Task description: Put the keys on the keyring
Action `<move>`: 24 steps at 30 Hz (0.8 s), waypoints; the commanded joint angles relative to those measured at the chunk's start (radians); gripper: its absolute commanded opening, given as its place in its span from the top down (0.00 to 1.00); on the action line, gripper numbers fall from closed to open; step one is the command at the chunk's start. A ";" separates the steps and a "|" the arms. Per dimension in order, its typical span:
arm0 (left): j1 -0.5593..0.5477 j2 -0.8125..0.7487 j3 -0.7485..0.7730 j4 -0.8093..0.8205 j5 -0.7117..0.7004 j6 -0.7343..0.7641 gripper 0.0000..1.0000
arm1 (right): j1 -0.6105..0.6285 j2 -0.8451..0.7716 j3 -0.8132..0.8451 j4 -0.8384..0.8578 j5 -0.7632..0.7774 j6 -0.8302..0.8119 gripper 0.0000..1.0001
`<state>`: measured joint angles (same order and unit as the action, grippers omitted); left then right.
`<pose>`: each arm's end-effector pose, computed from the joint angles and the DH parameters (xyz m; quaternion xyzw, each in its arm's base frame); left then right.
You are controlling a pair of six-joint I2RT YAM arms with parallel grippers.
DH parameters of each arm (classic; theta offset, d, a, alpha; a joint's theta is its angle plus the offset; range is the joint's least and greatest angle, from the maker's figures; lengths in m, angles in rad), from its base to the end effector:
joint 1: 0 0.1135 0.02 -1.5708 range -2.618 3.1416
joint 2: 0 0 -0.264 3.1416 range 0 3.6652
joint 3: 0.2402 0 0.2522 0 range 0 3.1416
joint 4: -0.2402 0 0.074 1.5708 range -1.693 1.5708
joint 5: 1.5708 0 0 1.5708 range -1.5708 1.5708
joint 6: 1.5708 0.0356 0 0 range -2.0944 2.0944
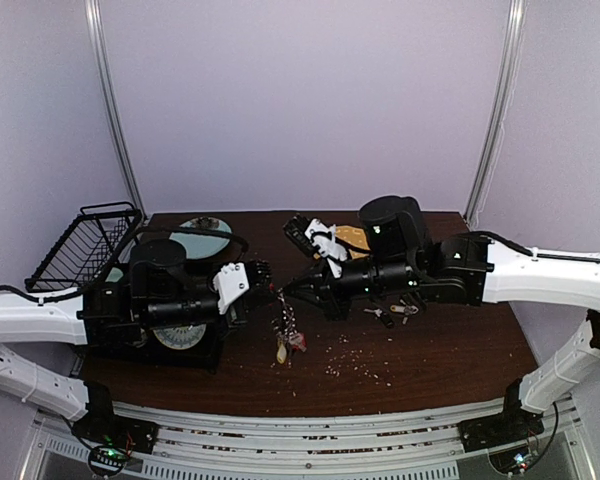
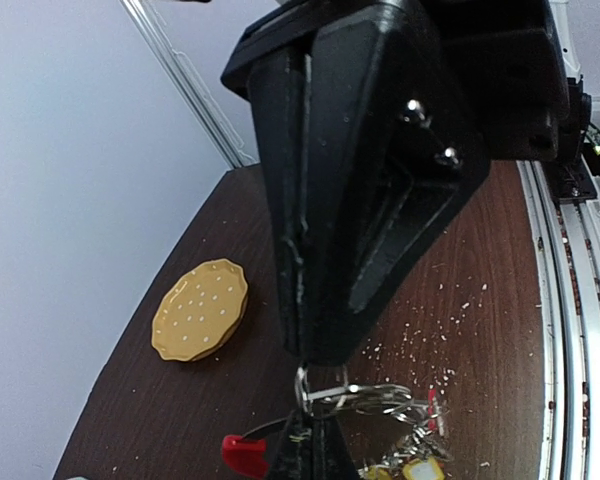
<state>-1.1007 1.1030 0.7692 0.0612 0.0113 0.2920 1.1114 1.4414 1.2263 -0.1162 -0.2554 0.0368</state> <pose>0.1163 -0.2298 0.2961 0.5136 0.6090 -0.2419 0.5539 0.1430 0.3093 0.3463 -0.4768 0.6558 0.3999 0.4274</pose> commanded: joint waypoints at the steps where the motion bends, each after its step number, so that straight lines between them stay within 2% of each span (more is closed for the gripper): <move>1: 0.005 -0.005 0.032 0.026 0.029 -0.026 1.00 | 0.006 -0.010 0.033 0.033 0.063 0.004 1.00; 19: 0.007 -0.006 0.036 0.020 0.022 -0.028 1.00 | 0.003 -0.008 0.036 -0.009 0.129 -0.017 1.00; 24: 0.020 -0.011 0.035 0.019 0.009 -0.026 1.00 | -0.067 -0.065 -0.036 0.017 0.018 0.047 1.00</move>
<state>-1.0962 1.1053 0.7723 0.0273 0.0223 0.2771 1.0931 1.4384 1.2362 -0.1192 -0.1581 0.0364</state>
